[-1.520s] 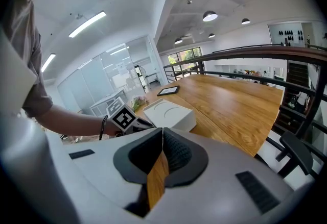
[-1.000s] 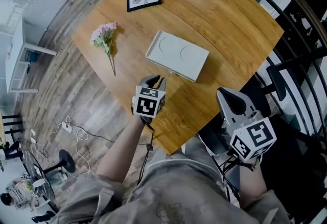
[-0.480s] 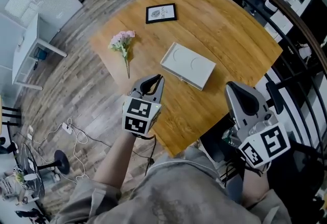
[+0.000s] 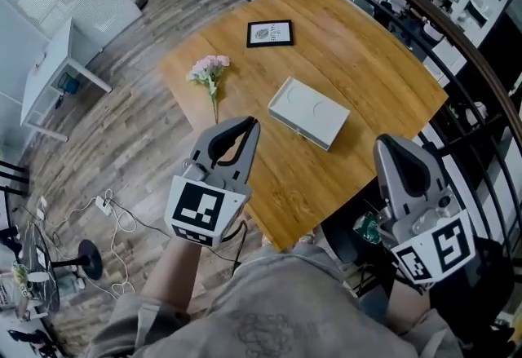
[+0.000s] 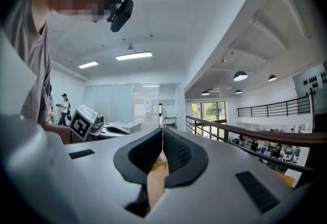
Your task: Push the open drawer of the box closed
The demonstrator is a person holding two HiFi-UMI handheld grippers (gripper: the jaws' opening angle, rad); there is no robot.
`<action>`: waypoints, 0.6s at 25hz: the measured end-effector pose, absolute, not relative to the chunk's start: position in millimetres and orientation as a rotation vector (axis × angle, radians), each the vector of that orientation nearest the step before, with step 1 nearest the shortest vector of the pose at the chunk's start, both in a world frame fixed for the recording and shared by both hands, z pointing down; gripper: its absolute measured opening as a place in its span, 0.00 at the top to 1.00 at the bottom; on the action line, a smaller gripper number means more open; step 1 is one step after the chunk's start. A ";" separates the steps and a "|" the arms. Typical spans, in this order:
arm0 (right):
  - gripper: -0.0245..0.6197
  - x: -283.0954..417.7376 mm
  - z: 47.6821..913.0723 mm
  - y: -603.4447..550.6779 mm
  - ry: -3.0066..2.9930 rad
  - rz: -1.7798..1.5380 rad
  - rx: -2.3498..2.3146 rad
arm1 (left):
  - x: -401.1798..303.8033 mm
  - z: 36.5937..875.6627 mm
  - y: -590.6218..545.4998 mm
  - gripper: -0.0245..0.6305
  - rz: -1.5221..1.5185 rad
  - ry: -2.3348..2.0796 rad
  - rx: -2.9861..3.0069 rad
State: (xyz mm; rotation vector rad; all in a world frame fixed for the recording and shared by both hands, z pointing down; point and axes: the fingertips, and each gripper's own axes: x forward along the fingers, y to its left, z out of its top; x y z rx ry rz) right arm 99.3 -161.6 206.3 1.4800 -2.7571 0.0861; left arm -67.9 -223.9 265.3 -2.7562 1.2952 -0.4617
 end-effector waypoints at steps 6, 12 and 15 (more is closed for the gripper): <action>0.91 88.6 201.7 -153.0 -2.775 0.079 1.485 | -71.2 235.0 -199.5 0.92 -0.369 1.266 -2.716; 0.91 76.0 210.4 -142.8 -2.776 0.104 1.435 | -70.1 241.1 -182.3 0.92 -0.391 1.233 -2.717; 0.91 68.7 220.5 -138.6 -2.770 0.120 1.389 | -68.6 249.4 -175.0 0.92 -0.414 1.222 -2.722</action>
